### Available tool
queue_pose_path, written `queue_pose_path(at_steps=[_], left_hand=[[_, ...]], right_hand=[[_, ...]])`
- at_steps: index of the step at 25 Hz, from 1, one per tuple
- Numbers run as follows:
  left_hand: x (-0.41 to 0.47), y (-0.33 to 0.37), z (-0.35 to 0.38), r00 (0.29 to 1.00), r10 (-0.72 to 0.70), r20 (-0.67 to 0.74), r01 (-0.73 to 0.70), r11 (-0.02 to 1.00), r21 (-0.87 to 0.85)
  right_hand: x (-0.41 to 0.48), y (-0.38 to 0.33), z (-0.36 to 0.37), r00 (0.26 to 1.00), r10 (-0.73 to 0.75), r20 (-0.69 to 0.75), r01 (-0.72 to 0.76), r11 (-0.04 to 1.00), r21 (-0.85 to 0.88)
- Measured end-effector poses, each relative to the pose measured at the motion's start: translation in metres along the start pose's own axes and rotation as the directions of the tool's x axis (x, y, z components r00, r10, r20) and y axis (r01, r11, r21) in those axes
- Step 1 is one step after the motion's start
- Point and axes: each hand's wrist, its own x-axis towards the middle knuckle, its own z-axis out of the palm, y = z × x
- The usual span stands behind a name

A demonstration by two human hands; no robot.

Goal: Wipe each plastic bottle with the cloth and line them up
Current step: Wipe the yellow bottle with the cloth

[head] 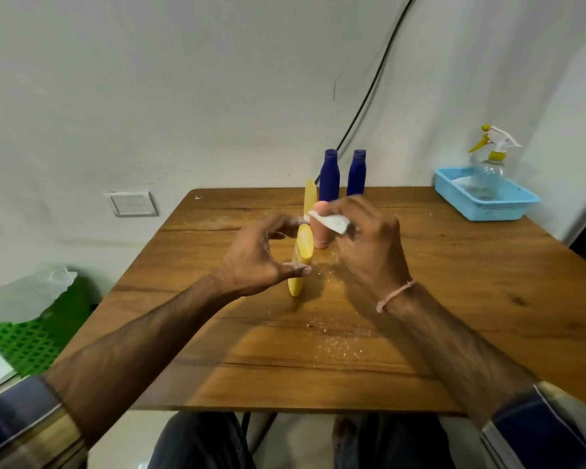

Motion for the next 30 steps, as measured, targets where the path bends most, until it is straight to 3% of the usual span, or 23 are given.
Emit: queue_pose_path(at_steps=[2,4,6,10,14,16,19,24,30], left_hand=[[-0.004,0.007,0.006,1.000,-0.017,-0.023,0.016,0.999,-0.033],[-0.007,0.009,0.010,0.997,-0.049,-0.056,0.045,0.997,-0.069],[-0.009,0.010,0.011,0.994,-0.063,-0.089,0.055,0.994,-0.090],[-0.010,0.011,0.013,0.991,-0.044,-0.123,0.030,0.992,-0.119],[-0.009,0.012,0.015,0.987,-0.065,-0.144,0.048,0.991,-0.123],[-0.009,0.009,0.014,0.982,-0.113,-0.148,0.093,0.986,-0.137],[-0.008,0.009,0.013,0.985,-0.120,-0.127,0.101,0.984,-0.146],[-0.008,0.010,0.015,0.983,-0.140,-0.118,0.114,0.973,-0.200],[-0.004,0.010,0.022,0.982,-0.139,-0.125,0.110,0.971,-0.213]], right_hand=[[0.014,-0.011,-0.003,0.983,-0.116,0.141,0.131,0.985,-0.109],[0.013,-0.018,-0.002,0.947,-0.099,0.305,0.165,0.966,-0.197],[0.006,-0.024,-0.002,0.926,-0.080,0.369,0.181,0.952,-0.247],[-0.014,-0.037,-0.008,0.919,-0.155,0.363,0.279,0.905,-0.320],[-0.023,-0.045,-0.027,0.908,-0.107,0.405,0.183,0.971,-0.154],[-0.009,-0.040,-0.032,0.934,-0.088,0.346,0.137,0.983,-0.120],[0.017,-0.035,-0.021,0.969,-0.110,0.222,0.161,0.961,-0.225],[0.006,-0.041,0.001,0.885,-0.090,0.457,0.228,0.939,-0.257],[-0.014,-0.043,-0.029,0.877,-0.131,0.462,0.209,0.970,-0.122]])
